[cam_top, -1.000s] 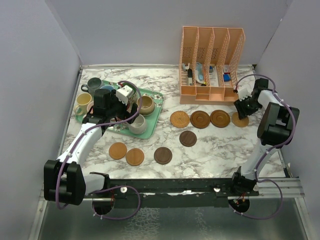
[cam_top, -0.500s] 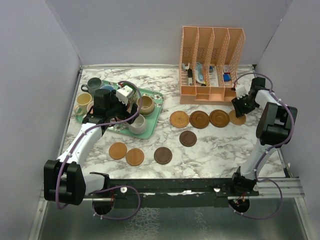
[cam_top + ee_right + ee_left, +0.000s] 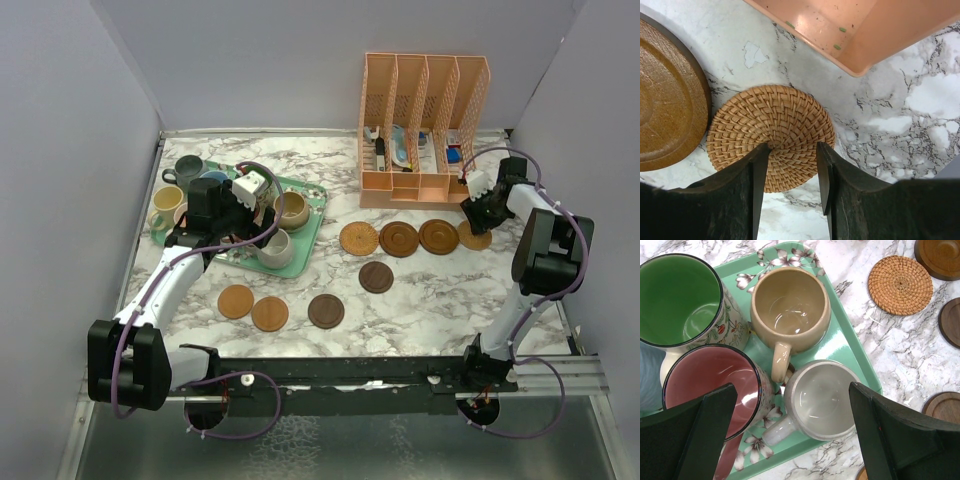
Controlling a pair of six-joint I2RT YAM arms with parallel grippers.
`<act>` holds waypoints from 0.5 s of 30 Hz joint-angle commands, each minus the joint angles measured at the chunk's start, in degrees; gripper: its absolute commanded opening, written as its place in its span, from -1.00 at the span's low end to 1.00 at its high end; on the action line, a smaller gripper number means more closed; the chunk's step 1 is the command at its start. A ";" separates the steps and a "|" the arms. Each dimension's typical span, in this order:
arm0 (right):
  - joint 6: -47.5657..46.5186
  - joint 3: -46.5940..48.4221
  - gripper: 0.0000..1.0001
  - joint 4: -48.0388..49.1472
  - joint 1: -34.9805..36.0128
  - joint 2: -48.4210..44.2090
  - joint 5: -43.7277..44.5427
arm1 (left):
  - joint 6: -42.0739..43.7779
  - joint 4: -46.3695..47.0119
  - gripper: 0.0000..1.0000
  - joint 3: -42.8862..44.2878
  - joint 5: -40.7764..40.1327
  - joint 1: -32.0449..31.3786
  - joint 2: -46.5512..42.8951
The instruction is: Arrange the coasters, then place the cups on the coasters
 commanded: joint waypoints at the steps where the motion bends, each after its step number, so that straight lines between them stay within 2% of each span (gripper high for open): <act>1: -1.62 -4.28 -0.12 -3.66 0.31 4.34 3.22 | 0.22 0.47 0.98 1.65 1.88 -0.35 -0.78; 15: -2.54 -6.01 -0.12 -5.18 0.31 2.87 3.48 | 0.30 0.26 0.98 1.49 1.88 -0.32 -1.42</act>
